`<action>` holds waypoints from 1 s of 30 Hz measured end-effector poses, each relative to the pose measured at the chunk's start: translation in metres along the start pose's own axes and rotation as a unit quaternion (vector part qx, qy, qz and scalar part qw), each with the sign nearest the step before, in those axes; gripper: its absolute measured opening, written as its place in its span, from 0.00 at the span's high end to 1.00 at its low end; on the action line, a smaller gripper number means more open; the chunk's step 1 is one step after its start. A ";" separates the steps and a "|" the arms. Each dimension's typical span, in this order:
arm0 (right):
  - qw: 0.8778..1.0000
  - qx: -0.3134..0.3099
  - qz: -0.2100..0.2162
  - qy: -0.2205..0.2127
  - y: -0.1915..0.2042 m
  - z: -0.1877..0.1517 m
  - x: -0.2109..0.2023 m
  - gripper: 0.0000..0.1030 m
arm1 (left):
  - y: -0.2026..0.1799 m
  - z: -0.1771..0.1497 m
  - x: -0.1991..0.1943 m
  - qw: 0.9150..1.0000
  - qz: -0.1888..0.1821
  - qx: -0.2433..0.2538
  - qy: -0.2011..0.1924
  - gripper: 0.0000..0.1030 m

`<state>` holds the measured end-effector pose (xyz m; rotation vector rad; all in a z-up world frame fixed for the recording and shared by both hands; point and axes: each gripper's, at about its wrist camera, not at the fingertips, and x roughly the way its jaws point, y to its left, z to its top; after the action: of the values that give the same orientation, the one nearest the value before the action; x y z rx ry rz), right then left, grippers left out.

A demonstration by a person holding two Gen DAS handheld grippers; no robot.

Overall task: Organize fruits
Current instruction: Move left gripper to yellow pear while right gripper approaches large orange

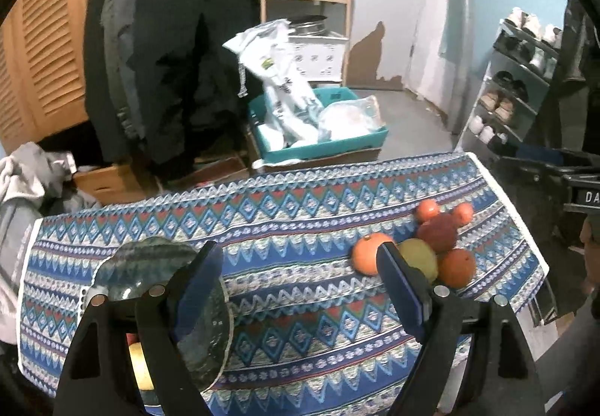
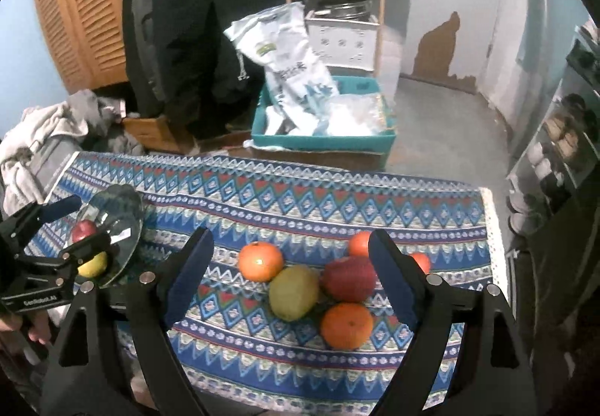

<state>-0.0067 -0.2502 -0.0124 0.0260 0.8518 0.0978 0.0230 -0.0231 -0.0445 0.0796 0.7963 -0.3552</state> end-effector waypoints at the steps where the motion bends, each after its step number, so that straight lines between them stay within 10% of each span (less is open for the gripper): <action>1: 1.000 0.001 -0.002 -0.001 -0.003 -0.001 -0.001 0.18 | -0.002 0.002 -0.001 1.000 -0.005 -0.001 -0.003 0.17; 30: 0.996 0.056 -0.031 0.055 -0.087 -0.054 0.034 0.18 | -0.067 0.006 0.061 0.997 -0.050 0.004 0.057 0.17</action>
<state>-0.0179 -0.3345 -0.0790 0.1008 0.9674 -0.0069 0.0435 -0.1040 -0.0797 0.0688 0.9130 -0.4518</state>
